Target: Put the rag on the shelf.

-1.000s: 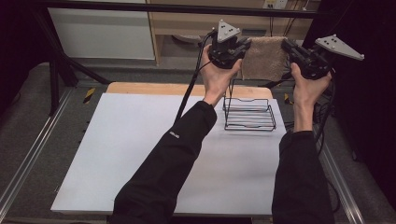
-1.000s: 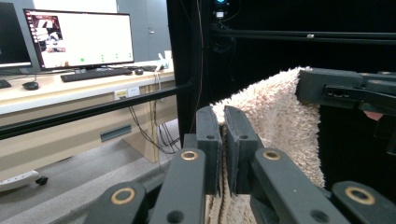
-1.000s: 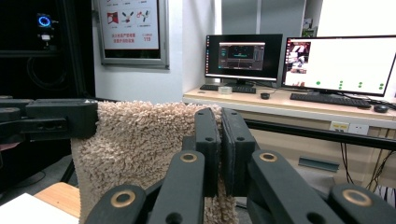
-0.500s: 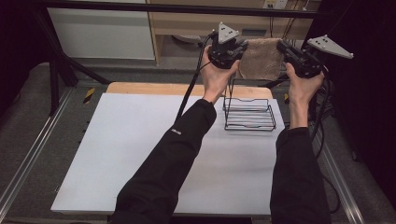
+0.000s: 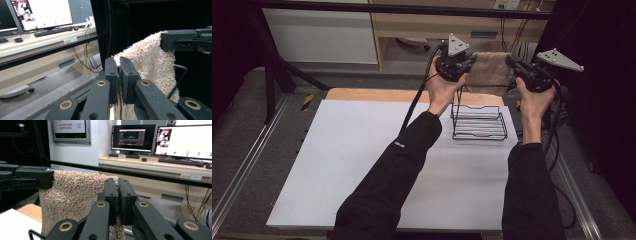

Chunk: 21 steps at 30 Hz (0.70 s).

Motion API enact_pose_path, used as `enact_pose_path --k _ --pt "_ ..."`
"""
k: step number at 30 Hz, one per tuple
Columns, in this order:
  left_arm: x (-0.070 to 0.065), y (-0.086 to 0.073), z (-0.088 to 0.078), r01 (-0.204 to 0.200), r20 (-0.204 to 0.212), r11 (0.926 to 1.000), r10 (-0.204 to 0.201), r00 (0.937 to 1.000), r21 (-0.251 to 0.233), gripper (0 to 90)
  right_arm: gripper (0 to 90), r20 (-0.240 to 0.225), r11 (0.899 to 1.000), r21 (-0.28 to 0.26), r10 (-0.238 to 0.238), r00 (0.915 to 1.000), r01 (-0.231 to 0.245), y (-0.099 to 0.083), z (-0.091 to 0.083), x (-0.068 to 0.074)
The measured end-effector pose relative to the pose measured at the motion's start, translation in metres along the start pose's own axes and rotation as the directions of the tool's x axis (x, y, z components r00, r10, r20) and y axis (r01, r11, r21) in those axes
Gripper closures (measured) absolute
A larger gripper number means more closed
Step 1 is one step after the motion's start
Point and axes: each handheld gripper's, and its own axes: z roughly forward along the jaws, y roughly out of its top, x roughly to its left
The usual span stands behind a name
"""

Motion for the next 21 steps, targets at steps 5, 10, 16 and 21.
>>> enact_pose_path --k 5,10,16,21 --pt "-0.007 -0.008 -0.003 -0.007 0.025 1.0 0.007 0.9997 0.003 85.4 86.7 -0.012 1.0 0.009 0.007 0.9999 -0.007 -0.008 -0.007 -0.003" --pt "-0.012 -0.013 -0.007 -0.007 0.045 1.0 0.007 0.999 -0.001 85.4 86.6 -0.021 1.0 0.006 0.006 0.9998 -0.006 -0.012 -0.013 -0.003" --pt "-0.014 -0.016 -0.012 -0.004 0.071 1.0 0.004 0.9975 0.008 85.2 86.4 -0.038 1.0 0.015 0.0 0.9993 0.001 -0.012 -0.021 -0.001" --pt "-0.017 -0.019 -0.017 -0.009 0.085 0.9997 0.007 0.9963 0.023 85.1 86.1 -0.049 1.0 0.031 -0.001 0.9988 0.003 -0.012 -0.028 0.001"
